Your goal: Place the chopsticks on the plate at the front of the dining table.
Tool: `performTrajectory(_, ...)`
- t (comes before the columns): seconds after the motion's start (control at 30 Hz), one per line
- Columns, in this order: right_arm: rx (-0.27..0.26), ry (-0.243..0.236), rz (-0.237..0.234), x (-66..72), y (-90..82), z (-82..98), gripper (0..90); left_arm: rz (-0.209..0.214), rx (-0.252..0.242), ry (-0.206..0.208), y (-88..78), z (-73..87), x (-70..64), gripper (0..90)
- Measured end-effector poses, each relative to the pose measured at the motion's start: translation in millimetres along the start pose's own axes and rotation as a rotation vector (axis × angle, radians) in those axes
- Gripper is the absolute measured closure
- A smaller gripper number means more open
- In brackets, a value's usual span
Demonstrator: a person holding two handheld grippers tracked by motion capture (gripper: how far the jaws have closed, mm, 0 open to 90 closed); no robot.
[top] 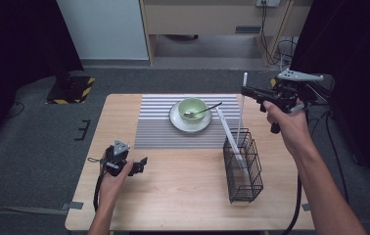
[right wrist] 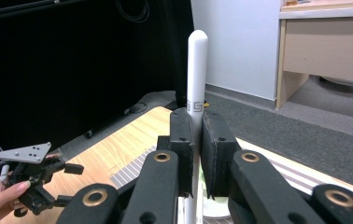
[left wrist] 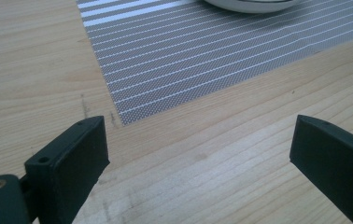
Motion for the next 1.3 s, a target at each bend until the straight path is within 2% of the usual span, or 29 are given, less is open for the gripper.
performTrajectory(0.2, -0.013, 0.005, -0.01, 3.3, 1.9, -7.7, 84.3, 0.01, 0.002, 0.018, 0.2, -2.5, -11.1, 3.6)
performTrajectory(0.37, -0.021, 0.001, -0.018, 6.3, 4.0, -14.5, 84.3, 0.007, -0.001, 0.014, -0.3, -11.5, -20.0, 4.1)
performTrajectory(0.53, -0.033, 0.001, -0.029, 12.2, 8.1, -21.9, 84.3, -0.014, -0.009, 0.036, -1.7, -20.9, -27.8, 4.6)
performTrajectory(0.67, -0.047, 0.002, -0.056, 19.8, 20.2, -27.0, 84.3, 0.0, -0.014, 0.023, -2.4, -27.4, -32.0, 5.8)
performTrajectory(0.77, -0.042, -0.01, -0.069, 23.5, 29.1, -27.9, 84.3, -0.019, -0.007, 0.019, -2.7, -32.7, -32.8, 6.7)
performTrajectory(0.97, -0.034, -0.016, -0.078, 28.8, 42.2, -27.7, 84.3, -0.032, 0.016, 0.009, 0.1, -39.1, -33.2, 9.3)
performTrajectory(1.03, -0.032, -0.018, -0.081, 30.6, 46.6, -27.7, 84.3, -0.012, 0.008, -0.017, 1.2, -42.6, -34.1, 10.3)
performTrajectory(1.13, -0.035, -0.016, -0.088, 32.9, 53.8, -24.4, 84.3, 0.028, -0.02, -0.033, 2.4, -49.2, -37.3, 11.0)
performTrajectory(1.2, -0.035, -0.012, -0.093, 33.8, 59.1, -20.7, 84.3, 0.059, -0.035, -0.032, 1.7, -53.5, -40.8, 11.5)
performTrajectory(1.23, -0.03, -0.009, -0.093, 34.4, 64.0, -17.6, 84.3, 0.084, -0.048, -0.016, -0.6, -57.8, -44.8, 12.5)
performTrajectory(1.3, -0.025, -0.009, -0.094, 34.9, 66.4, -16.3, 84.3, 0.096, -0.06, -0.015, -1.8, -60.2, -47.6, 12.5)
Point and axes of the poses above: each handheld gripper's, and its own axes: y roughly forward along the jaws, z roughly out of its underside, x roughly to its left, the point moved 3 cm from there along y, roughly forward along the jaws, and after that the axes turned 13 degrees about -z, right-handed, at the moved point
